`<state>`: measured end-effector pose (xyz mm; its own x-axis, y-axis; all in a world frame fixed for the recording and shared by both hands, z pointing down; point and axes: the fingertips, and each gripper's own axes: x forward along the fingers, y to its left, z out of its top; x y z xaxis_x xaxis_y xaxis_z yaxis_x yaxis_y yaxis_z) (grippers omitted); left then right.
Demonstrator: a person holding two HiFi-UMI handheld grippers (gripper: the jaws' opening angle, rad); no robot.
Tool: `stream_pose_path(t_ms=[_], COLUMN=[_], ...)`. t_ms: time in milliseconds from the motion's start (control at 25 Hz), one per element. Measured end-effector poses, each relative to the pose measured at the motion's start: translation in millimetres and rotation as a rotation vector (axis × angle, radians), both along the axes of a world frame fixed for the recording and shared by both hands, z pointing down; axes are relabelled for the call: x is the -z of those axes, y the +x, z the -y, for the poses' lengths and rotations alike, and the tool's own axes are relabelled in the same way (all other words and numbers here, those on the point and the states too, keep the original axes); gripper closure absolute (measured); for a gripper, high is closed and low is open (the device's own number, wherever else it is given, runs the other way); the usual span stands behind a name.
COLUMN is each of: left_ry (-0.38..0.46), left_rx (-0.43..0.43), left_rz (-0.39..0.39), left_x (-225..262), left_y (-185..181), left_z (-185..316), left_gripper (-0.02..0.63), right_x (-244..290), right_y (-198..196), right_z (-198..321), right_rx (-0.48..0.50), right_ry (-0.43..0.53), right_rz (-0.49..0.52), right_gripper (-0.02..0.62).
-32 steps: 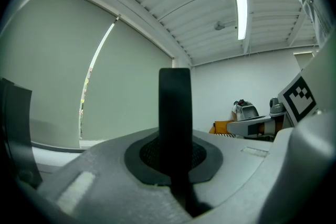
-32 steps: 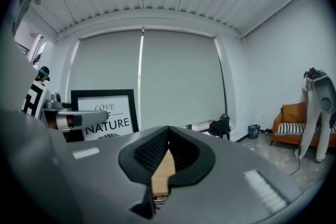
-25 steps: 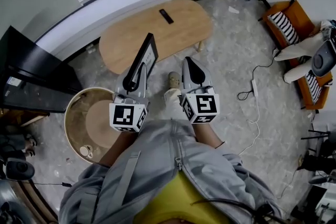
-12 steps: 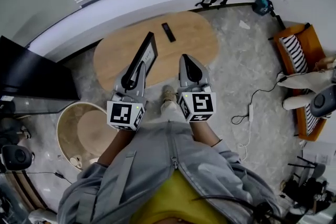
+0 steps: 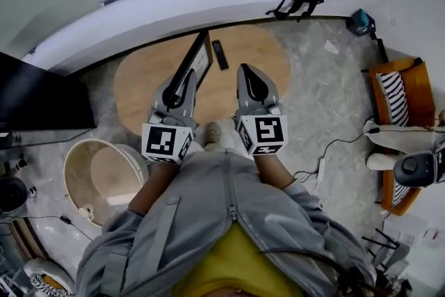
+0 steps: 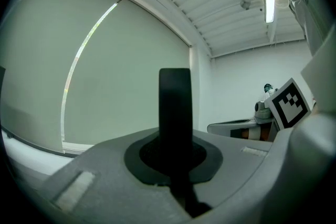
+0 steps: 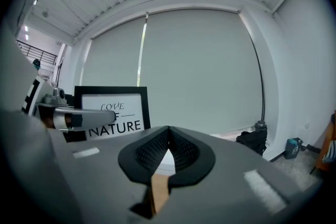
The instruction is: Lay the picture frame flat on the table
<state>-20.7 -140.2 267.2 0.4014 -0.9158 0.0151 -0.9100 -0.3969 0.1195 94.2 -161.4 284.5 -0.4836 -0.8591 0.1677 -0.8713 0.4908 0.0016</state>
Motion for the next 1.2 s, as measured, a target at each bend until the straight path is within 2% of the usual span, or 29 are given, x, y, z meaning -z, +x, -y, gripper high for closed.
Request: stream_pose_path(t_ms=[280,480,680,800,880,1120,1200], left_ry=[-0.029,-0.048,-0.079,-0.096,-0.107,-0.154,-0.163], left_rx=[-0.033,-0.111,-0.234,-0.297,-0.339,-0.415,-0.441], left_rz=[-0.014,-0.049,-0.06,-0.054,-0.062,-0.123,-0.144], left_x=[6.3,-3.3,-9.9,-19.5,-29.3,-80.6,-98.3], left_y=[7.1,2.0,6.7,6.0,6.9,10.8,11.6], left_z=[19.9,50.0,68.7,66.8,68.3,81.4,85.5], left_gripper=[0.598,0.598,0.598,0.598,0.598,0.598,0.598], right_x=[1.3,-5.1,-11.1,-28.2,-43.5,-109.5,-130.1], right_y=[-3.3,-14.4,-21.0,-26.8,-28.8,-29.8,-31.0], right_z=[16.2,42.9,61.6,58.8,59.2,62.6,65.5], right_rx=[0.035,0.055,0.084,0.099,0.109,0.172,0.199], right_ry=[-0.027,-0.011,-0.032,-0.081,-0.109,-0.203,-0.207], right_rz=[0.005,0.002,-0.001,-0.002,-0.012,-0.032,-0.036], right_gripper=[0.595,0.595,0.595,0.595,0.561,0.508,0.497])
